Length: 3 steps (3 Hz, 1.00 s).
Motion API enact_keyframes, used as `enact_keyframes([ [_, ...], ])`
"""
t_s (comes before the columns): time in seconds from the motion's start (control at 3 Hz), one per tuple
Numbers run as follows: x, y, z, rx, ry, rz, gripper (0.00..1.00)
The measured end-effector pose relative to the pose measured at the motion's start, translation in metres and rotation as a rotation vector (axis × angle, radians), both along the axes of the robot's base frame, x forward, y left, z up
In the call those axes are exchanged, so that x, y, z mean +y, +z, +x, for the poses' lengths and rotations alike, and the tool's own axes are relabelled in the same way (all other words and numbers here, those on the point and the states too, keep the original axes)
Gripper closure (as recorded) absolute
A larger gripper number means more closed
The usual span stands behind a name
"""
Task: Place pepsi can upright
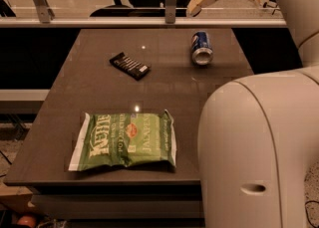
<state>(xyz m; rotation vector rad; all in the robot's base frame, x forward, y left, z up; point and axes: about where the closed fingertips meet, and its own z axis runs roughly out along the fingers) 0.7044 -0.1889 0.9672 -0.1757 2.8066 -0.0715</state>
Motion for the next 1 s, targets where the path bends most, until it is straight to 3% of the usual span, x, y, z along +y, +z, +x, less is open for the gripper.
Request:
enact_keyframes([
  [1.0,0.010,-0.042,0.030,0.047,-0.007,0.033,0.00],
])
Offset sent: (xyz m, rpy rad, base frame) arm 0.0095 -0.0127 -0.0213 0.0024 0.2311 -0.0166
